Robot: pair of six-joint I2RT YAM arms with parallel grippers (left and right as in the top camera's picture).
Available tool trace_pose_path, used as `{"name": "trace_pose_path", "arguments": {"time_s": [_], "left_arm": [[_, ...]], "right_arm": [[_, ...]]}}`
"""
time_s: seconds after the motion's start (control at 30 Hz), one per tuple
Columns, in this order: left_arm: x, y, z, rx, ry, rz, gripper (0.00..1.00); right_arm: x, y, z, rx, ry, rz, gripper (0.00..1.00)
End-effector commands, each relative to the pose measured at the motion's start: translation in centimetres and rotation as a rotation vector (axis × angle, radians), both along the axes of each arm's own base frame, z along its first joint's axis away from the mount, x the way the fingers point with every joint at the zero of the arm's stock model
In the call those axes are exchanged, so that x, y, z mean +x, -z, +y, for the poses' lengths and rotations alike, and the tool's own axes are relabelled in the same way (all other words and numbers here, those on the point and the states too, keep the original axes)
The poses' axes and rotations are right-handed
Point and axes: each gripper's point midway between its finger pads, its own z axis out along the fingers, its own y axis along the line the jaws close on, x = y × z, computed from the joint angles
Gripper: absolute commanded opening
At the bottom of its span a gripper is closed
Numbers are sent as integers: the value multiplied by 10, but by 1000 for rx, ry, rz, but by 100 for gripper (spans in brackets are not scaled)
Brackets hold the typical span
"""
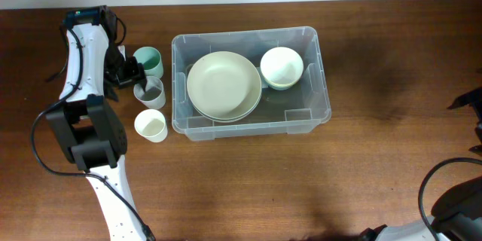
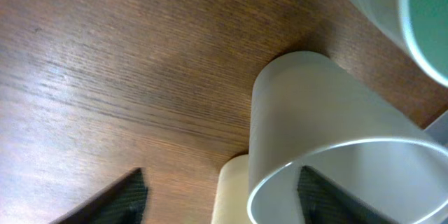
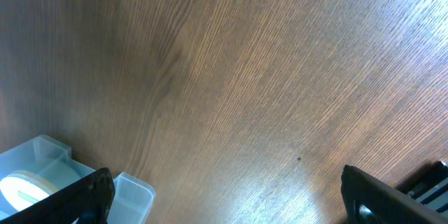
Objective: Pack container
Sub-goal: 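Grasp the grey cup with the left gripper and lift it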
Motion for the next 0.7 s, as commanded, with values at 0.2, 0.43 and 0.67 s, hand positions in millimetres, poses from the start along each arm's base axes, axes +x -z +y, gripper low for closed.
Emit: {"name": "trace_pose_path", "arguments": {"time_s": [0.2, 0.43, 0.67], "left_arm": [[-4, -6, -3, -16, 7, 1, 32], [-5, -7, -3, -17, 7, 6, 4], [-6, -7, -3, -16, 6, 11, 1]], "right_arm": [[-2, 1, 0, 1, 10, 6, 99], [-2, 1, 0, 1, 10, 6, 99], [-2, 1, 0, 1, 10, 6, 99]]}}
